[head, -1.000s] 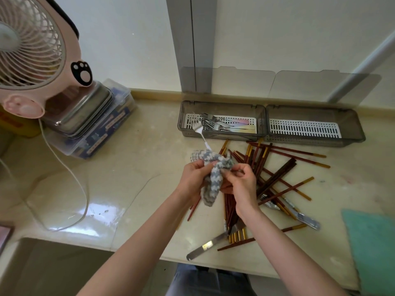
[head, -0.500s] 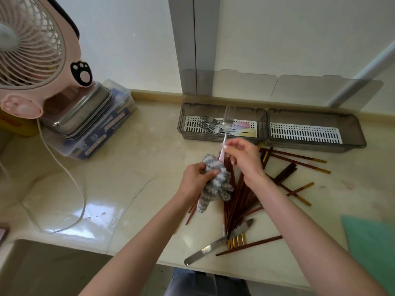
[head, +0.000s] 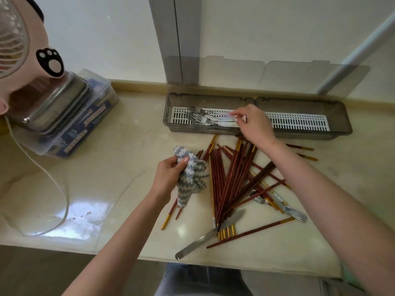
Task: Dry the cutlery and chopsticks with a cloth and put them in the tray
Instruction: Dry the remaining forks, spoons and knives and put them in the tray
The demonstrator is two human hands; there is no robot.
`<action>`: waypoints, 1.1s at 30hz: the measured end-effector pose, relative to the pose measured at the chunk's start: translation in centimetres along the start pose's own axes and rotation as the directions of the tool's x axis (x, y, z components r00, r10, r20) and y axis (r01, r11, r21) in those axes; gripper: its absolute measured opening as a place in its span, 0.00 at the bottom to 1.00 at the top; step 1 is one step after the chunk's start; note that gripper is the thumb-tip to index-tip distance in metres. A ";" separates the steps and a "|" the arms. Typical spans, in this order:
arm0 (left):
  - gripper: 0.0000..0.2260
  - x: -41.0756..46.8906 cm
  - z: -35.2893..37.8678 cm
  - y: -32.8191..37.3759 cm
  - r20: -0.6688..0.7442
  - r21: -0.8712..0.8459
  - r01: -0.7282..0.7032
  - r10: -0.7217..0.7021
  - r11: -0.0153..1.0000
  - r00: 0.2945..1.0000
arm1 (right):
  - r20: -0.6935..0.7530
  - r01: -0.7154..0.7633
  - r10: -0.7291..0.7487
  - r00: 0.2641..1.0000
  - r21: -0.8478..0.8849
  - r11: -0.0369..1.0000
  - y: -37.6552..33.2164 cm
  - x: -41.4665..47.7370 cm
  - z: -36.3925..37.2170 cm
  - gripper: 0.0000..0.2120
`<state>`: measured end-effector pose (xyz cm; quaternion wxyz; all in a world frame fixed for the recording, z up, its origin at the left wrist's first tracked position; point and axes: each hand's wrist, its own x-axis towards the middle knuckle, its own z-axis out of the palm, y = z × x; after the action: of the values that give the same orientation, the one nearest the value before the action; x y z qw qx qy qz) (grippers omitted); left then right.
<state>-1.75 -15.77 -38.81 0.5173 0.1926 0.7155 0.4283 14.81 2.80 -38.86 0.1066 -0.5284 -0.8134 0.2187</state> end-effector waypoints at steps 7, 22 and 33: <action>0.09 -0.5 -0.3 -0.4 0.046 -0.041 0.011 -0.009 0.999 0.999 | 0.099 -0.226 0.221 0.970 0.052 0.973 6.8 -10.6 -0.8 0.03; 0.09 -0.5 1.7 0.8 0.112 -0.011 -0.019 0.020 1.000 0.994 | 0.146 -0.318 0.358 0.922 -0.240 0.917 10.1 -20.8 1.6 0.09; 0.09 -0.8 2.3 0.7 0.139 -0.048 0.008 -0.001 0.999 0.990 | 0.093 -0.240 0.265 0.960 -0.216 0.946 11.0 -20.3 0.6 0.07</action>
<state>0.53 -14.96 -38.02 0.5713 0.2074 0.6677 0.4299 31.96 -11.95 -43.39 -0.0264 -0.6223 -0.7618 0.1782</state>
